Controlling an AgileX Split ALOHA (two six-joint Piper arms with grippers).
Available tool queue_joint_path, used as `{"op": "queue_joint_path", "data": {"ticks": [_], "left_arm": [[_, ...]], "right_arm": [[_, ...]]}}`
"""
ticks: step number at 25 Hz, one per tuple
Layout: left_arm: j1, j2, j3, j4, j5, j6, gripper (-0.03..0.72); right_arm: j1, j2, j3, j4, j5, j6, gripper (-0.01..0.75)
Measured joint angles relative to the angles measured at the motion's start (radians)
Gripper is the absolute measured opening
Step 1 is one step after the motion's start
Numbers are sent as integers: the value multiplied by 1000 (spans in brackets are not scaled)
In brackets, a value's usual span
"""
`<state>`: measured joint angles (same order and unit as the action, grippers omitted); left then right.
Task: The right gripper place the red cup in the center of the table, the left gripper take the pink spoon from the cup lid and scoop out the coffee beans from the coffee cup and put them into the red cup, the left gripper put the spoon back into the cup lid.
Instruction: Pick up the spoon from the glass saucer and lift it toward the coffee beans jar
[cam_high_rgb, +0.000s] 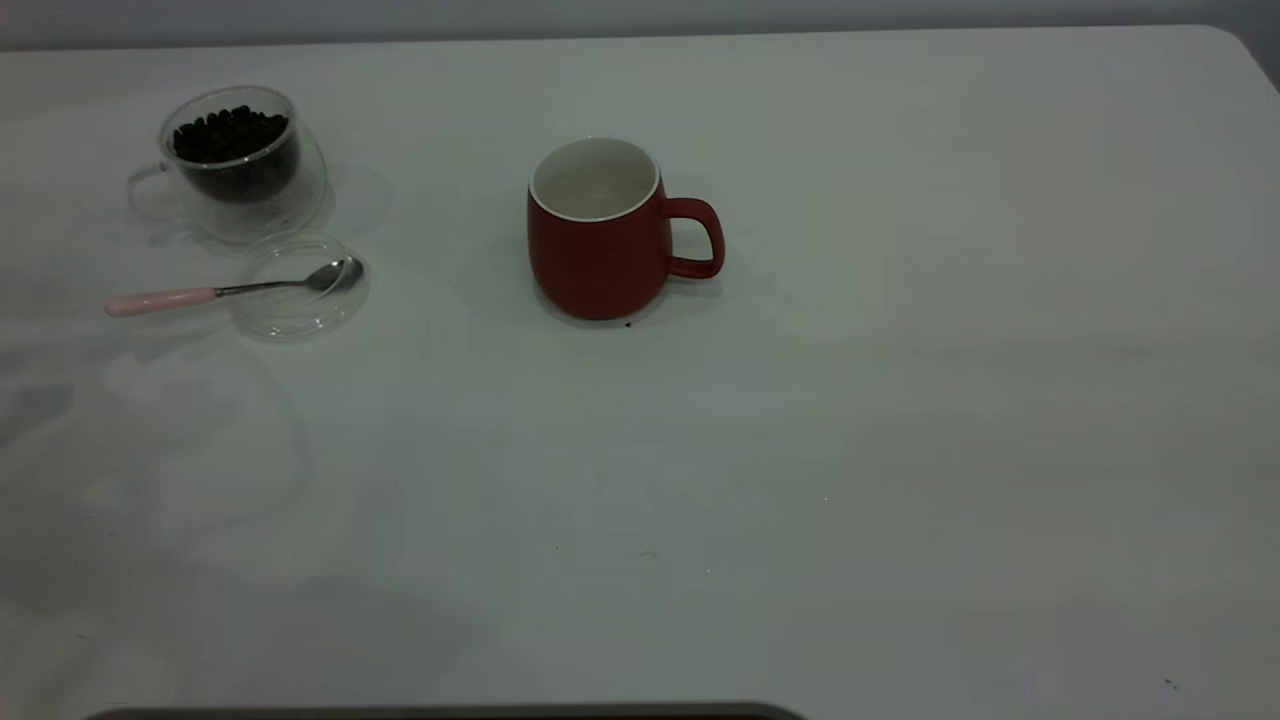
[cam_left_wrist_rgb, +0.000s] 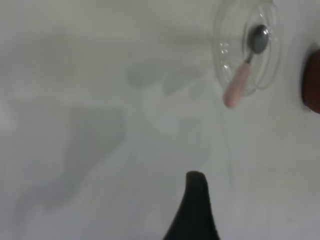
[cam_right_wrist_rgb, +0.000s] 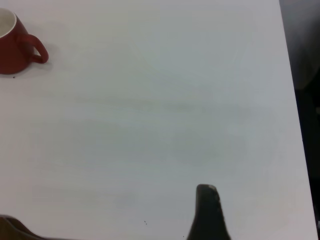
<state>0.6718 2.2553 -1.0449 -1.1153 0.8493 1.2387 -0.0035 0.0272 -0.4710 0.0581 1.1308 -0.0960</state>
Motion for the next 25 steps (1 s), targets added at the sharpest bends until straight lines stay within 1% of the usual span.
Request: {"op": "queue_joint_path", "data": {"ticks": [7, 13, 19, 25], "left_arm": [[-11, 153, -89, -69, 47, 41, 718], [-80, 227, -155, -87, 83, 44, 714], [-155, 240, -165, -162, 85, 55, 705], [-192, 240, -168, -208, 93, 60, 694]], "right_arm": [[0, 0, 0, 0, 0, 0, 591], [0, 0, 0, 0, 0, 0, 591], [0, 0, 0, 0, 0, 0, 591], [0, 0, 0, 0, -1, 0, 591]]}}
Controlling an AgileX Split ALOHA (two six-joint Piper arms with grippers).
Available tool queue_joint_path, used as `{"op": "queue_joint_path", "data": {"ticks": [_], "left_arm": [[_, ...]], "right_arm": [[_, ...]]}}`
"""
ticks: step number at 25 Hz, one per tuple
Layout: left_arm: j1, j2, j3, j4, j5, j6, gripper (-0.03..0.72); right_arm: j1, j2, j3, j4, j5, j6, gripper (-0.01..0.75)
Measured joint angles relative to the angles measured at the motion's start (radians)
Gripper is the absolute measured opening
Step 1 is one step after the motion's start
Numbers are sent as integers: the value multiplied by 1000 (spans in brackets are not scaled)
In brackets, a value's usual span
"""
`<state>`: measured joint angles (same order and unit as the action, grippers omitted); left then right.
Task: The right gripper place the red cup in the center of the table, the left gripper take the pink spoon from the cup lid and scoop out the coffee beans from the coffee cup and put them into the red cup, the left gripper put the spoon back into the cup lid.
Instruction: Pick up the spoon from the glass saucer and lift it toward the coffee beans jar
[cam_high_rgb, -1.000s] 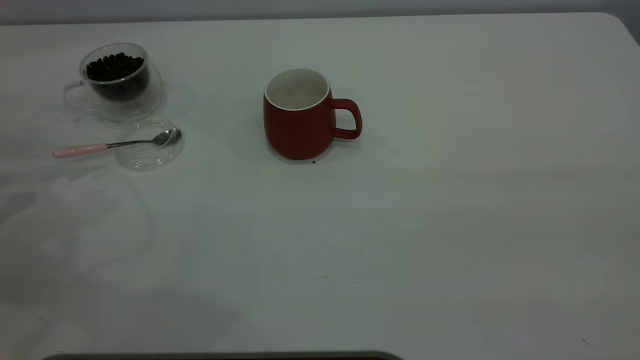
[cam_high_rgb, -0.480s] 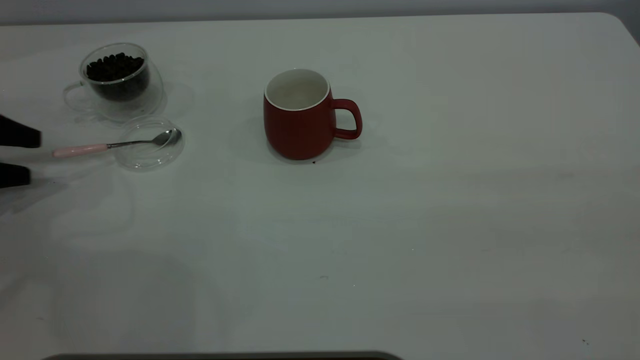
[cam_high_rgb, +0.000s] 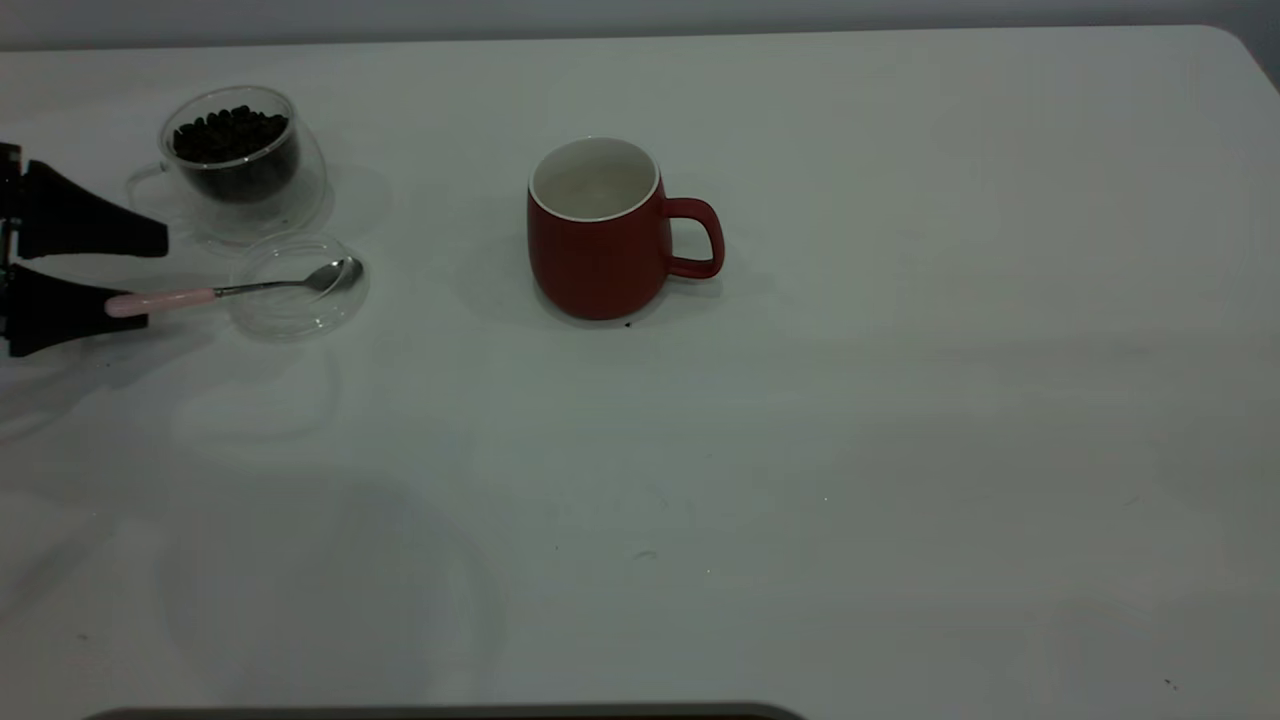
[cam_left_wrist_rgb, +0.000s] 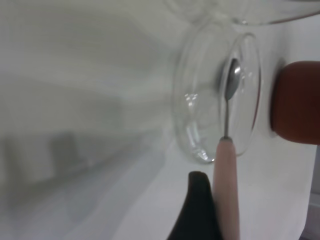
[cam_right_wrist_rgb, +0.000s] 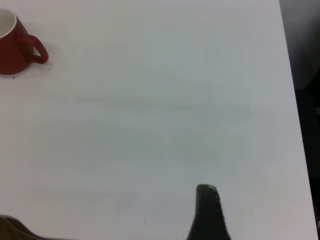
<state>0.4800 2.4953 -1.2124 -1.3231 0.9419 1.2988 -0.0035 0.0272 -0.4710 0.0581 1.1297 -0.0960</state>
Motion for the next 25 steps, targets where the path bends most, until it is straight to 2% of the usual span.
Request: {"op": "queue_joint_path", "data": {"ticks": [7, 13, 21, 25], "left_arm": [[-9, 0, 0, -26, 41, 0, 637], [-9, 0, 0, -26, 46, -1, 451], [-9, 0, 0, -26, -9, -1, 138], [-7, 0, 0, -26, -14, -1, 124]], "right_arm": [[0, 0, 0, 0, 0, 0, 591], [0, 0, 0, 0, 0, 0, 591], [0, 0, 0, 0, 0, 0, 591], [0, 0, 0, 0, 0, 0, 591]]}}
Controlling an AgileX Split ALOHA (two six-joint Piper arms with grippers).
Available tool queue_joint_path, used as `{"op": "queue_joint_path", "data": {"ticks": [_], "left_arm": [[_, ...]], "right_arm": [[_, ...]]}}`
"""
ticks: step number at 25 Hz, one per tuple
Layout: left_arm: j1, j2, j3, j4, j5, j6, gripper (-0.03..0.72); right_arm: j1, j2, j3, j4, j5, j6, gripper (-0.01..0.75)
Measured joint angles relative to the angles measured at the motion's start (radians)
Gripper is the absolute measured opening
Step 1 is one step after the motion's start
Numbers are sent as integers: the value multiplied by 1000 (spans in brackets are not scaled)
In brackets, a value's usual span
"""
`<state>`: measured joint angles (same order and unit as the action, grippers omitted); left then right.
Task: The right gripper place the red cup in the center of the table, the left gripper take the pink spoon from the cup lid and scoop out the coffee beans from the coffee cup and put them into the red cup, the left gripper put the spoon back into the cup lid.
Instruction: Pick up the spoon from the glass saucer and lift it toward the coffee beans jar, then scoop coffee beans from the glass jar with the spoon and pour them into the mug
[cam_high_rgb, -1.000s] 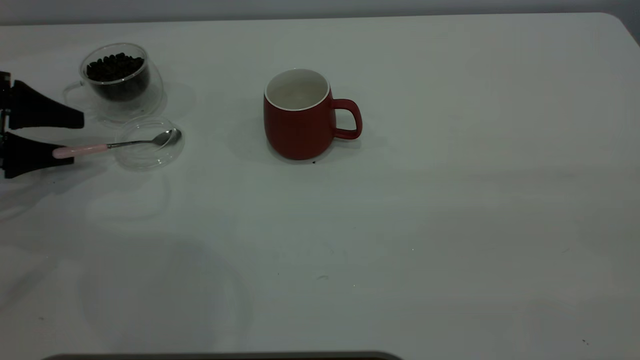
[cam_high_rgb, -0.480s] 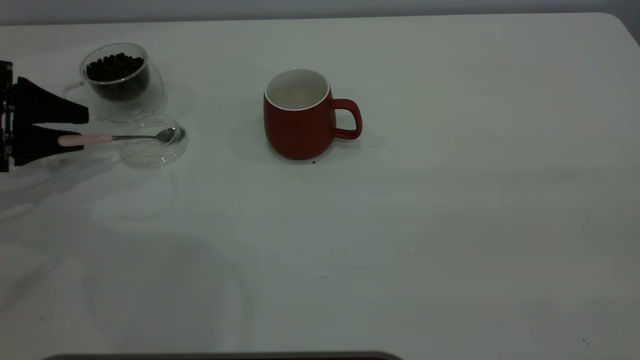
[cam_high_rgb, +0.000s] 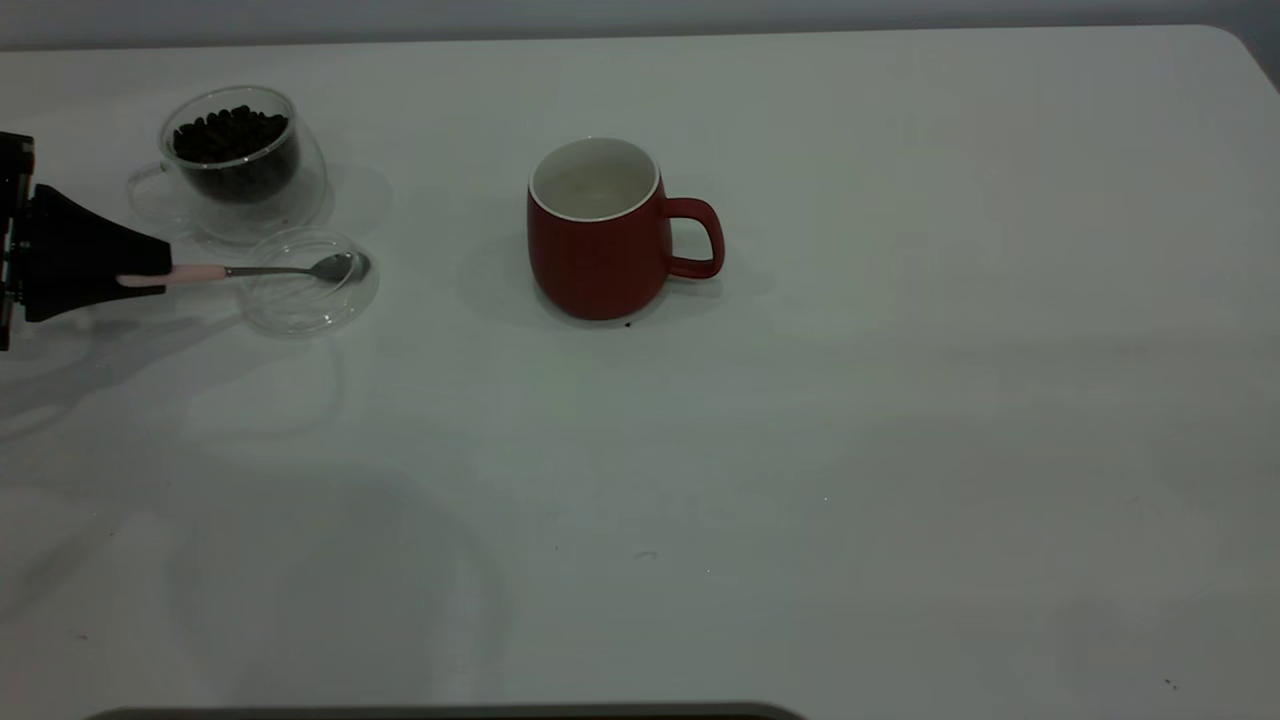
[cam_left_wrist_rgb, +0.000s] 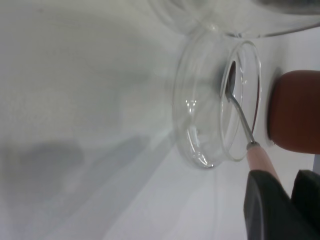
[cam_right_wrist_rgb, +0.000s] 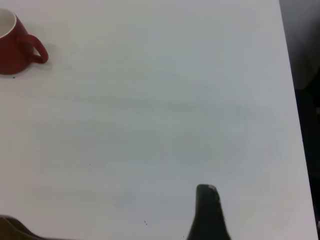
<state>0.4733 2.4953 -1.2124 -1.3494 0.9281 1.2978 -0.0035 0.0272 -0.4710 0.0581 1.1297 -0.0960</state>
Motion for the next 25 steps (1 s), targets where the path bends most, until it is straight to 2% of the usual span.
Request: {"op": "queue_joint_path", "data": {"ticks": [6, 11, 13, 21, 25], "left_arm": [[57, -16, 0, 71, 32, 0, 124], [123, -72, -25, 152, 173, -9, 124], [136, -90, -55, 176, 198, -20, 124], [141, -227, -106, 180, 208, 1, 124], [140, -243, -110, 175, 137, 38, 124]], "right_arm": [[0, 0, 0, 0, 0, 0, 591], [0, 0, 0, 0, 0, 0, 591], [0, 0, 0, 0, 0, 0, 591], [0, 0, 0, 0, 0, 0, 591], [0, 0, 0, 0, 0, 0, 591]]}}
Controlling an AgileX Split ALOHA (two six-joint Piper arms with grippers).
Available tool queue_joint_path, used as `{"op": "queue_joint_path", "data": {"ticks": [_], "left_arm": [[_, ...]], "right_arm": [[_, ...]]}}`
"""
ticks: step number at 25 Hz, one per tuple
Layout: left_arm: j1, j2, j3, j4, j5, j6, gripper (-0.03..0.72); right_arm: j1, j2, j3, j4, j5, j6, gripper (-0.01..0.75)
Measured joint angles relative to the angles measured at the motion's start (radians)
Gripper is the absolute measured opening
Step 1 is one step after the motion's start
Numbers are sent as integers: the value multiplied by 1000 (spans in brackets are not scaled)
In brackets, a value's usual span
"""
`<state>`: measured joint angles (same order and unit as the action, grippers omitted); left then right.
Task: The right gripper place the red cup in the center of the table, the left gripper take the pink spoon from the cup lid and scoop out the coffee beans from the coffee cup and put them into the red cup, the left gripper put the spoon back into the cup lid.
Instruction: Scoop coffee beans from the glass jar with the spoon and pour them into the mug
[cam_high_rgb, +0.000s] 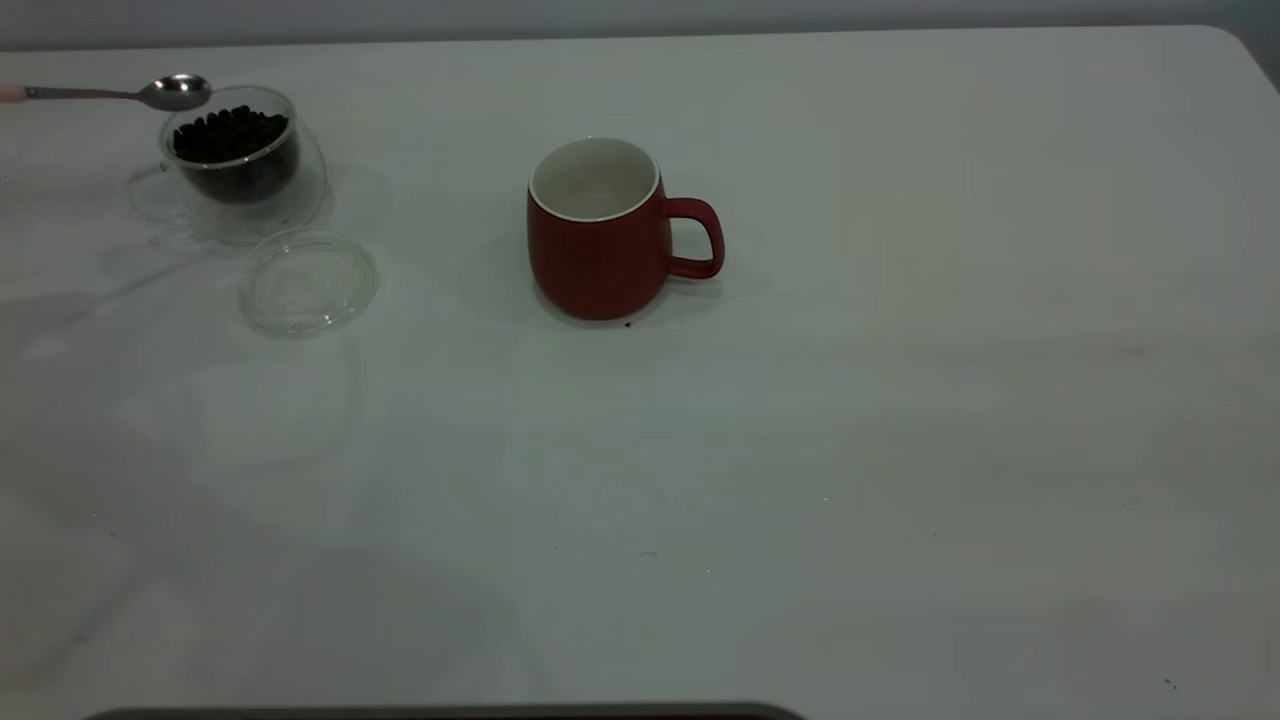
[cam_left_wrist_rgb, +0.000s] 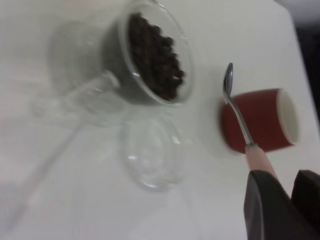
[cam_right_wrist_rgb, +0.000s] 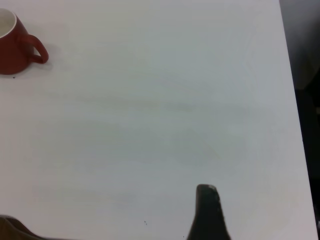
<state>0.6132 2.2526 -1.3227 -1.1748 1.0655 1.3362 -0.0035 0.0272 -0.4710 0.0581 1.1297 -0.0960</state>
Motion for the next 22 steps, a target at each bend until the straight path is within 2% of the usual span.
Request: {"op": "queue_joint_path", "data": {"ticks": [7, 16, 22], "left_arm": [[-23, 6, 0, -59, -126, 90, 124], [-25, 103, 0, -134, -133, 145, 124], [-25, 146, 0, -159, -96, 130, 124]], "right_arm": [[0, 0, 0, 0, 0, 0, 591], [0, 0, 0, 0, 0, 0, 591], [0, 0, 1, 0, 0, 0, 591]]}}
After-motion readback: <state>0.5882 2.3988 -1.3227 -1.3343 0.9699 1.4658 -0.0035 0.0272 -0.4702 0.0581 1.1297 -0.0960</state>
